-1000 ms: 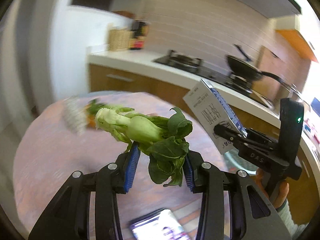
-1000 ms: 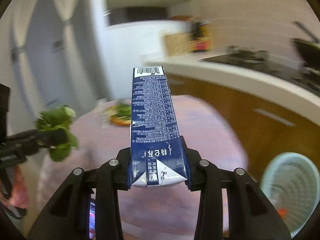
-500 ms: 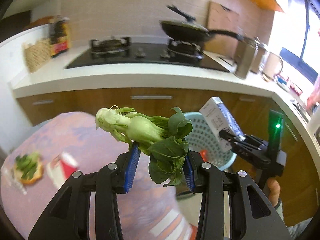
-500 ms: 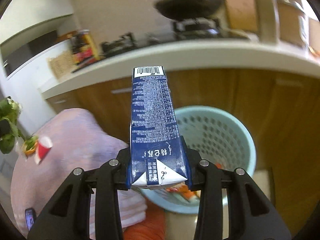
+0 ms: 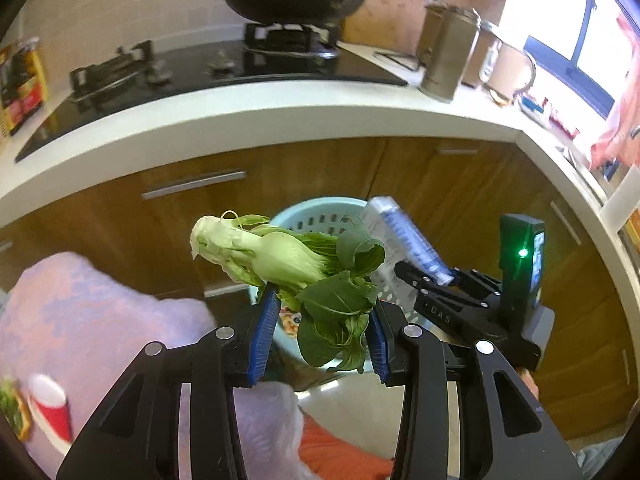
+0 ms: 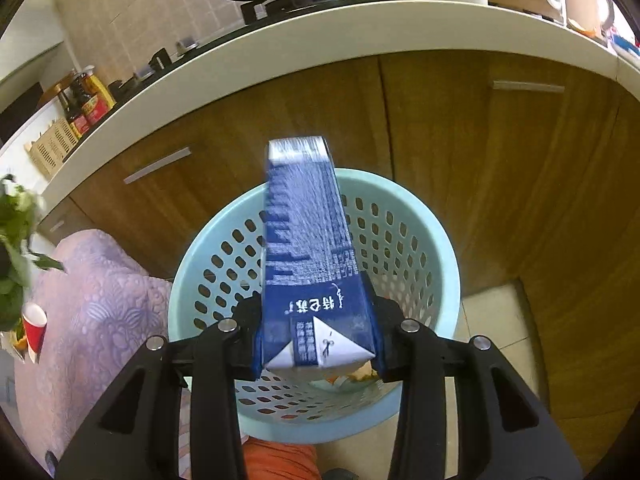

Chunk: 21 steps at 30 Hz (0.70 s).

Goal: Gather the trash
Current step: 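Carry bok choy and carton over the wastebasket and open both tools, then move both tools back toward the polka-dot paper and paper cup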

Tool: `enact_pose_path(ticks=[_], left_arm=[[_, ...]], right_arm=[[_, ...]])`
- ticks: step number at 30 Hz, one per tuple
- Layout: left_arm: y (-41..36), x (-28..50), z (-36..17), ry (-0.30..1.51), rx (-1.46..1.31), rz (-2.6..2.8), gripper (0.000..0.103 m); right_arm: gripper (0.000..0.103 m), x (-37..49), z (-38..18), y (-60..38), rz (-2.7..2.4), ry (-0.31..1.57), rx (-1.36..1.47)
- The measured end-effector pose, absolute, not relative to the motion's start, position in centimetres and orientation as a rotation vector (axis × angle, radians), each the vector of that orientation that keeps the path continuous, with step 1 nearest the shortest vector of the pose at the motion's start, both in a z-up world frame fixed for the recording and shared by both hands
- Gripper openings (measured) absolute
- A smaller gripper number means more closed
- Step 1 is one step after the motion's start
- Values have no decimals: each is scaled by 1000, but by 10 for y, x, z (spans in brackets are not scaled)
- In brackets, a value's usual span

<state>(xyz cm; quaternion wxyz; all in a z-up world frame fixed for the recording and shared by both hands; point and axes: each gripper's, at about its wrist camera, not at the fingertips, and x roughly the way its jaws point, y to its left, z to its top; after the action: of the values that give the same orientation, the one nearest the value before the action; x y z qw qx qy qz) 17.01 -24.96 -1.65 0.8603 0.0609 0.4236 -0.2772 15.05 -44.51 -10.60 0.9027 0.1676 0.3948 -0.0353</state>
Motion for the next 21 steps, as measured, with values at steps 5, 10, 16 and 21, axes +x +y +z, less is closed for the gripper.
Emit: enact_pose_path(ticks=[5,10,16,21], left_arm=[[-277,186,-37,940,132,-620,39],[-302,196,-55,951,175,-600,58],[-295,196,-47,920,168,-577,60],[-262,176,-21,859,136,-550,60]], right_arm=[[48,146,-108,-461,-100,818,384],[48,140,-102,-474,-117,797,413],[48,132,-88,-475,-112,759,406],[48,127,-72,-458,-54,729,389]])
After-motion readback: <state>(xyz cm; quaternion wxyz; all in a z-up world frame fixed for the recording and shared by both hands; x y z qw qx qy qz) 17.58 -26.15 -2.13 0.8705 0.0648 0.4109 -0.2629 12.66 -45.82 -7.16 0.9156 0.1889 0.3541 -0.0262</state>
